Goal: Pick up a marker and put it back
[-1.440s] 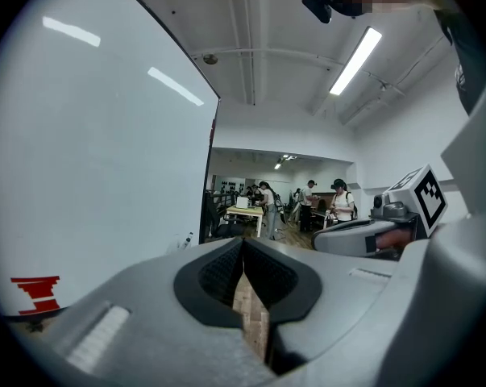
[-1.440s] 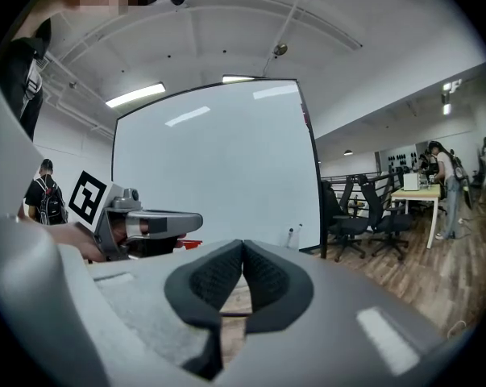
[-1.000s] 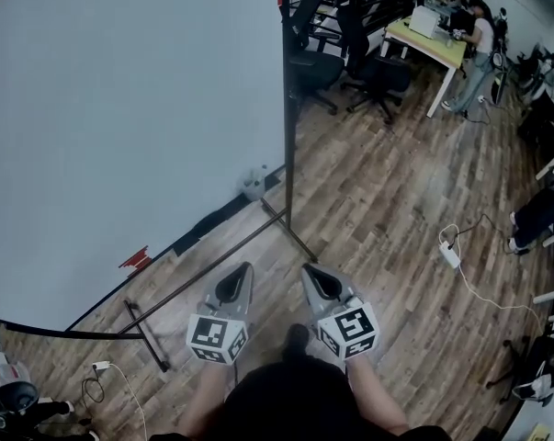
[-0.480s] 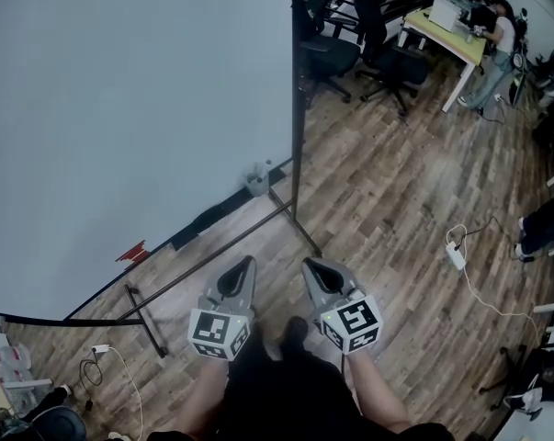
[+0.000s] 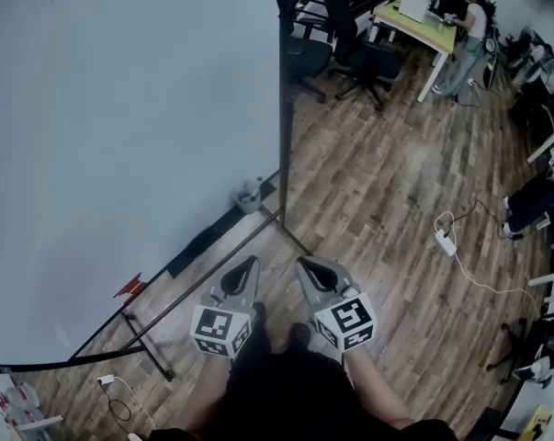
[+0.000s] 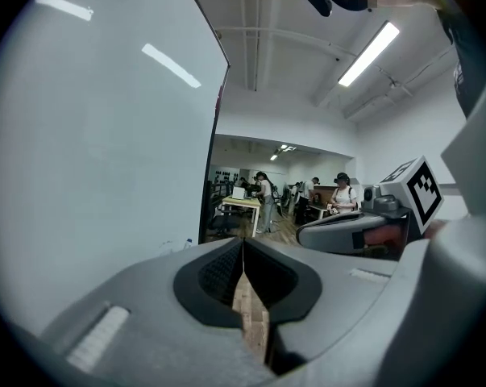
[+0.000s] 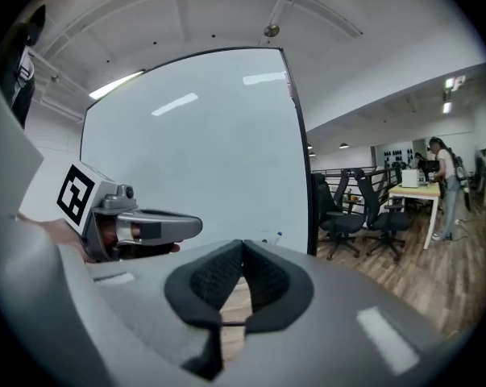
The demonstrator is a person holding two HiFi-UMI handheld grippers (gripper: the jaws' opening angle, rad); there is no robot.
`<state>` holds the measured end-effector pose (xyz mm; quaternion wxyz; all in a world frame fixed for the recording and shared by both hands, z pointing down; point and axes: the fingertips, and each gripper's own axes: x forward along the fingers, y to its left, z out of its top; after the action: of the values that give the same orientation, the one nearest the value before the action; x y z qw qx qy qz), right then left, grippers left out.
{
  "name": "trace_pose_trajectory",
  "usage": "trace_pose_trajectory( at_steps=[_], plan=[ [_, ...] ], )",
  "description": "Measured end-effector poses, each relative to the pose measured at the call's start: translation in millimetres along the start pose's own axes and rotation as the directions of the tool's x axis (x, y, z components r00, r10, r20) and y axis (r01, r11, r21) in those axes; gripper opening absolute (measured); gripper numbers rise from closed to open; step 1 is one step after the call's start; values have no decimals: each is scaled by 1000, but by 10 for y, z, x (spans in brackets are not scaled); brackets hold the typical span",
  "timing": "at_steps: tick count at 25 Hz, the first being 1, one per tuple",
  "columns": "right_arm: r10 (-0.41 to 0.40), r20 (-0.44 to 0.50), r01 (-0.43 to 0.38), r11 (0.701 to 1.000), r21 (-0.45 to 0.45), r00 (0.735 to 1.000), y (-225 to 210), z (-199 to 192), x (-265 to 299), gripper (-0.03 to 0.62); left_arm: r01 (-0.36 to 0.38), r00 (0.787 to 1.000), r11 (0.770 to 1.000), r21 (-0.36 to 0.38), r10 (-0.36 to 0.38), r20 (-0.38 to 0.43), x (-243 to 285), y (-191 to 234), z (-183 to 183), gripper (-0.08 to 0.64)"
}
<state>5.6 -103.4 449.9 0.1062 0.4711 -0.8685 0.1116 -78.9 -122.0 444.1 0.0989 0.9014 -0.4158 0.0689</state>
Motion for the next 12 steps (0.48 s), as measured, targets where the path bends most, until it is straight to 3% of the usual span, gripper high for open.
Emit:
trace_pose_trajectory(
  at_steps=[12],
  plan=[
    [-206,18,206,978,26,978,-188,191,474,3,154,987,985,71,-151,-55,663,624,-95,14]
  ],
)
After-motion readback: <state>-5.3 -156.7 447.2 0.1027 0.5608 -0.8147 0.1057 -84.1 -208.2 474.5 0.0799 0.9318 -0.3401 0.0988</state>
